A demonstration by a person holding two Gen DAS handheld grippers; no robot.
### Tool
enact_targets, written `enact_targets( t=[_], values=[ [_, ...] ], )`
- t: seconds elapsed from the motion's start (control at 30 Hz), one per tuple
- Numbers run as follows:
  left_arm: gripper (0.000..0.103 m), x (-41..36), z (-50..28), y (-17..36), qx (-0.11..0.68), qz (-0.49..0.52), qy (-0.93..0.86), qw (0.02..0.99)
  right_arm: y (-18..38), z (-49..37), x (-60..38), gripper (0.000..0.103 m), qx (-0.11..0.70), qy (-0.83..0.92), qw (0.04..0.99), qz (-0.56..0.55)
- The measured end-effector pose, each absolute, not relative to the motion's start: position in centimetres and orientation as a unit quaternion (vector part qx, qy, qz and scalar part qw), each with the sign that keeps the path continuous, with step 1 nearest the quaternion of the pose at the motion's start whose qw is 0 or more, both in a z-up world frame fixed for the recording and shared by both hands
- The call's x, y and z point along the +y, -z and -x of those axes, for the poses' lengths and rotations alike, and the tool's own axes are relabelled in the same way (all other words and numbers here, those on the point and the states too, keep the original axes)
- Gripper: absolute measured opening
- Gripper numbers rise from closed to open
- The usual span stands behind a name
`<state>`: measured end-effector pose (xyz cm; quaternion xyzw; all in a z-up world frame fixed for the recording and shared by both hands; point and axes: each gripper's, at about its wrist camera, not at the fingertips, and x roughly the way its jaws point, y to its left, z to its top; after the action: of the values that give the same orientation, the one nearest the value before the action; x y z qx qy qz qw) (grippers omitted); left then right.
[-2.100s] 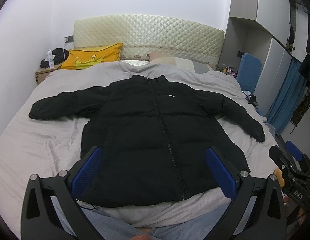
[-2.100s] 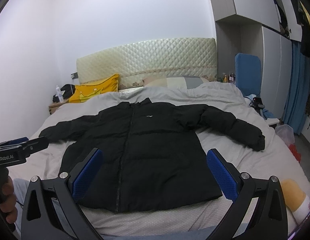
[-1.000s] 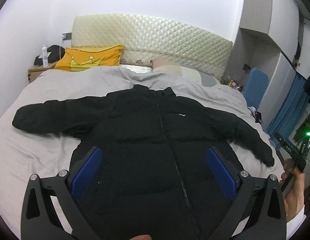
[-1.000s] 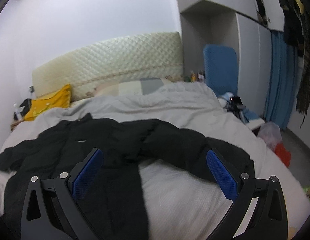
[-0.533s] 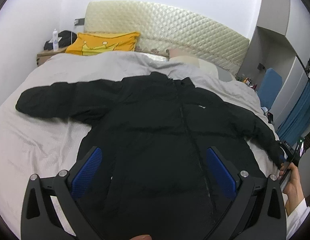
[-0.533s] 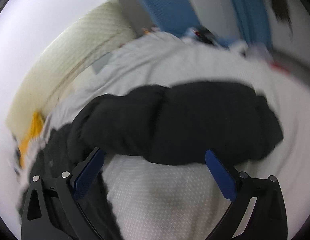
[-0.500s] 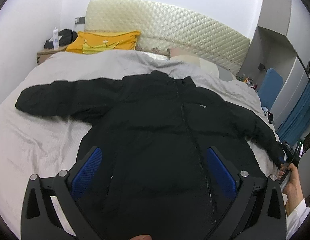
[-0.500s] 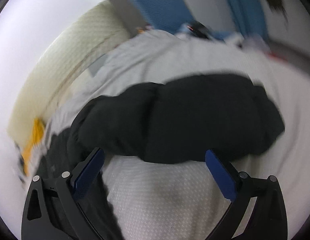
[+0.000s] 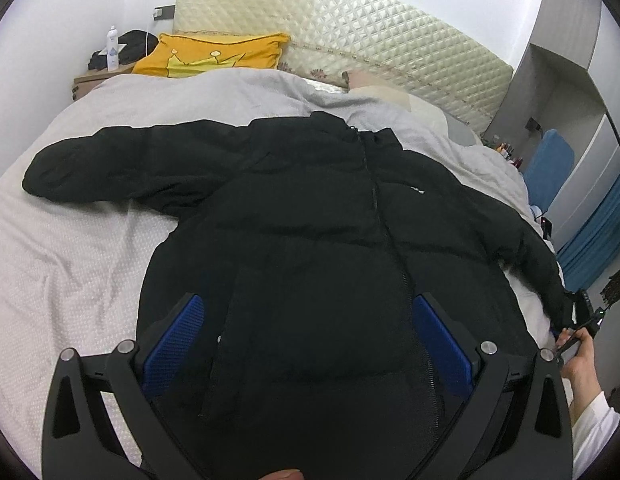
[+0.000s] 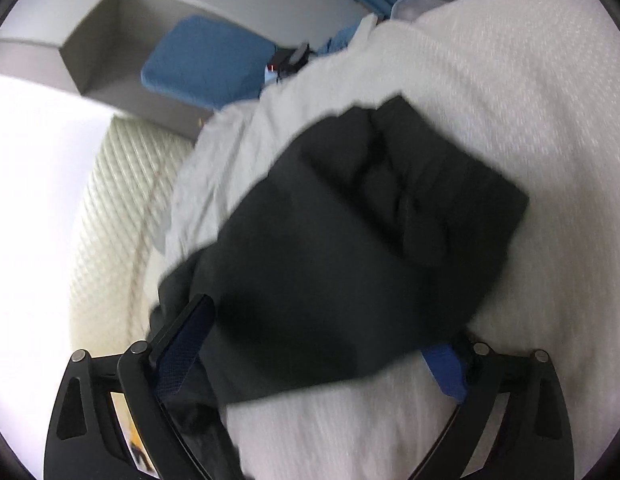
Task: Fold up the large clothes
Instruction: 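Grasp the black jacket sleeve cuff with the right gripper and lift it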
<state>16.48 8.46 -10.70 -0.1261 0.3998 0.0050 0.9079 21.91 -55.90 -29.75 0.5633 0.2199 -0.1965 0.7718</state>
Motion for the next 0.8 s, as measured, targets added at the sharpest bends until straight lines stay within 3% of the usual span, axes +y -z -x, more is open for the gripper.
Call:
enact_targets(
  t=[0.1,0.27,0.37,0.53,0.8],
  values=[
    [0.103,8.4,-16.8,10.9,0.397,0.123,-0.012,0.91,29.7,-21.9,-57.1,0.079,0.193,0.207,0.773,-0.568],
    [0.103,8.5,-17.5,11.3,0.39,0.117,-0.026,0.913,29.7,-24.0,-59.6,0.038,0.2,0.215,0.791,-0.537],
    [0.103,8.5,-17.9,11.6,0.391,0.116,-0.028,0.913,28.8,-26.7,-61.3,0.025,0.203,0.208,0.813,-0.505],
    [0.103,7.9,-19.1,12.5,0.394,0.095,-0.044,0.913,27.1,-30.6,-63.4,0.012,0.195,0.194,0.848,-0.453],
    [0.103,7.1,-21.5,14.5,0.417,0.073,-0.054,0.905,24.9,-34.9,-65.5,0.007,0.211,0.195,0.874,-0.393]
  ],
)
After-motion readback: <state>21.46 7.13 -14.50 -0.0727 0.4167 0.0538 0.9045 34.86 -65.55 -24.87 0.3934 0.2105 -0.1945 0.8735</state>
